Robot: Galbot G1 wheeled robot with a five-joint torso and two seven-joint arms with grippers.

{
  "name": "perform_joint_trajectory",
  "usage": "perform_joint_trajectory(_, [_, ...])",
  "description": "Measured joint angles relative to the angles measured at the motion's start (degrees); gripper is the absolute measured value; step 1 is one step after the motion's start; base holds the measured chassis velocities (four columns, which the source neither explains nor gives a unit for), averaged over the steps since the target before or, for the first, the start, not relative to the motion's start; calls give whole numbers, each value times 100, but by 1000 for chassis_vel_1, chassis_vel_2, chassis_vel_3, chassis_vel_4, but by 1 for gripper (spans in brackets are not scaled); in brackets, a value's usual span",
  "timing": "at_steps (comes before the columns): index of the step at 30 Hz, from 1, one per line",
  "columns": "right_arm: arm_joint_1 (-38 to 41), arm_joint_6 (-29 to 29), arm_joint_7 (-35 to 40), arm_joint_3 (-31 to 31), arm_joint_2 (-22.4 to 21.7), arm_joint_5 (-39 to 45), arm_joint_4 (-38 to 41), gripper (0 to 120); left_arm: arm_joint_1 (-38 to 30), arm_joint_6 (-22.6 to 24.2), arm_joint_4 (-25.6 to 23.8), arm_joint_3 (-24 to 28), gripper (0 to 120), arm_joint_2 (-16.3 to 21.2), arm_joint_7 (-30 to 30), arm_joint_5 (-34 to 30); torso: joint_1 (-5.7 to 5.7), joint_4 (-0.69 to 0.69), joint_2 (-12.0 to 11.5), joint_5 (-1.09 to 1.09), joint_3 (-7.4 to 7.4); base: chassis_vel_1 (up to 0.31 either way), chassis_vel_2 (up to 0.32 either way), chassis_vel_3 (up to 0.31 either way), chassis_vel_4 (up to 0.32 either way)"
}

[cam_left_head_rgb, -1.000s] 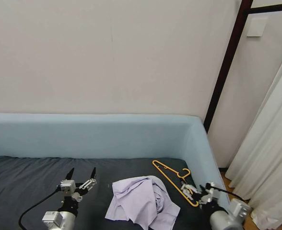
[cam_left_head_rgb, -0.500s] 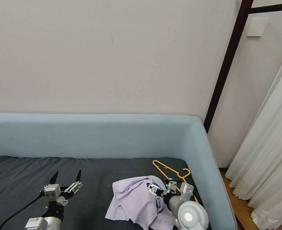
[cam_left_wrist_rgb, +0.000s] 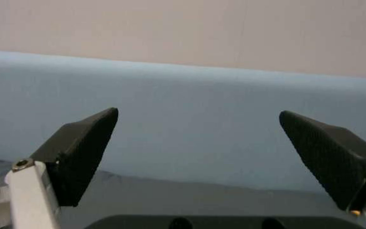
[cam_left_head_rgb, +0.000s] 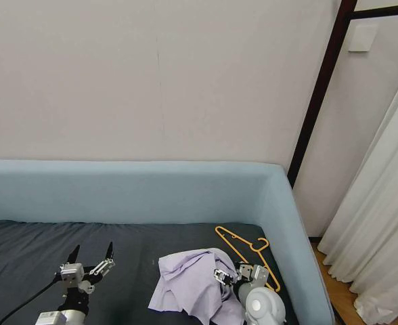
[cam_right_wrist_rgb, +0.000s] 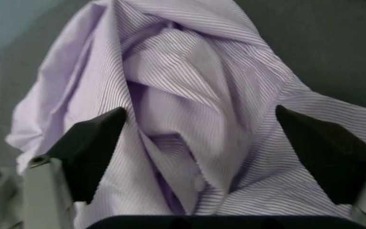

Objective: Pick up the clothes from the sofa and hang them on the clothes hanger.

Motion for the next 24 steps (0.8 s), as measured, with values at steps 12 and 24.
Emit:
perform_joint_trajectory(12, [-231,254,-247,-86,78,-370,18,45,-23,-107,113,36,100,3,-51,42,0,1,0,0,0,0,0,0,0])
perform_joint_trajectory(24, [-220,581,-281,-176,136,-495,-41,0,-85,-177,227,66,100,22,-116,96,0,1,0,0,0,0,0,0,0])
